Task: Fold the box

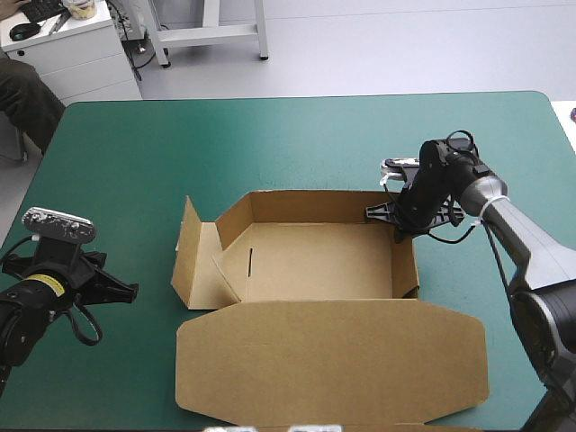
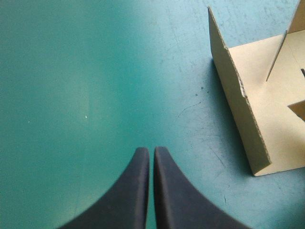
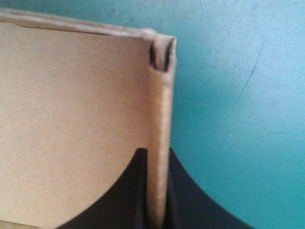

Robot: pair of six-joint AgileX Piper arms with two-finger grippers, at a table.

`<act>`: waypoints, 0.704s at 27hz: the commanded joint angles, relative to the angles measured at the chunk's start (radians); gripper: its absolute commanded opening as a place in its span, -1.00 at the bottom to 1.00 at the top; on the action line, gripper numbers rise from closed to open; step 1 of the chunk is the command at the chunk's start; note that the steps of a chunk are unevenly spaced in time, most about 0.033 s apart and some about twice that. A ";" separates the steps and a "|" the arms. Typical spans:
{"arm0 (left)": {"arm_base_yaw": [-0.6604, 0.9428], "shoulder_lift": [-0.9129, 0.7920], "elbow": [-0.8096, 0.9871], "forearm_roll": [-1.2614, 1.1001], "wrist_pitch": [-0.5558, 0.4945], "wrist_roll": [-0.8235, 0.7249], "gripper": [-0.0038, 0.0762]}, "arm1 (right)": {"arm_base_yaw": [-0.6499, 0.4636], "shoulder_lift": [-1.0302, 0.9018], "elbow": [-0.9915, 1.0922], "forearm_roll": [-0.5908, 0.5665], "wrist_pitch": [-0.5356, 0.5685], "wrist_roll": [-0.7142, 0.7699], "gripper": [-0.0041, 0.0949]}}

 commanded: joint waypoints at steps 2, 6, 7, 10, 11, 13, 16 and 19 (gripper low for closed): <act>-0.001 -0.007 -0.024 0.005 -0.059 -0.014 -0.87 | -0.002 -0.070 -0.035 0.008 0.006 -0.066 -0.96; -0.003 -0.007 -0.024 0.005 -0.059 -0.018 -0.87 | -0.004 -0.114 -0.084 -0.009 0.011 -0.114 -0.96; -0.003 -0.007 -0.024 0.005 -0.059 -0.021 -0.87 | -0.004 -0.127 -0.110 -0.015 0.018 -0.133 -0.96; -0.003 -0.007 -0.024 0.005 -0.059 -0.021 -0.87 | -0.013 -0.159 -0.174 -0.015 0.066 -0.237 -0.96; -0.003 -0.007 -0.024 0.009 -0.059 -0.021 -0.87 | -0.023 -0.173 -0.208 -0.008 0.095 -0.280 -0.96; -0.003 -0.007 -0.024 0.020 -0.057 -0.023 -0.87 | -0.045 -0.204 -0.243 0.003 0.095 -0.314 -0.96; -0.003 -0.007 -0.024 0.040 -0.051 -0.041 -0.87 | -0.097 -0.244 -0.279 0.063 0.095 -0.376 -0.96; -0.003 -0.007 -0.024 0.089 -0.050 -0.080 -0.89 | -0.220 -0.312 -0.287 0.202 0.095 -0.498 -0.96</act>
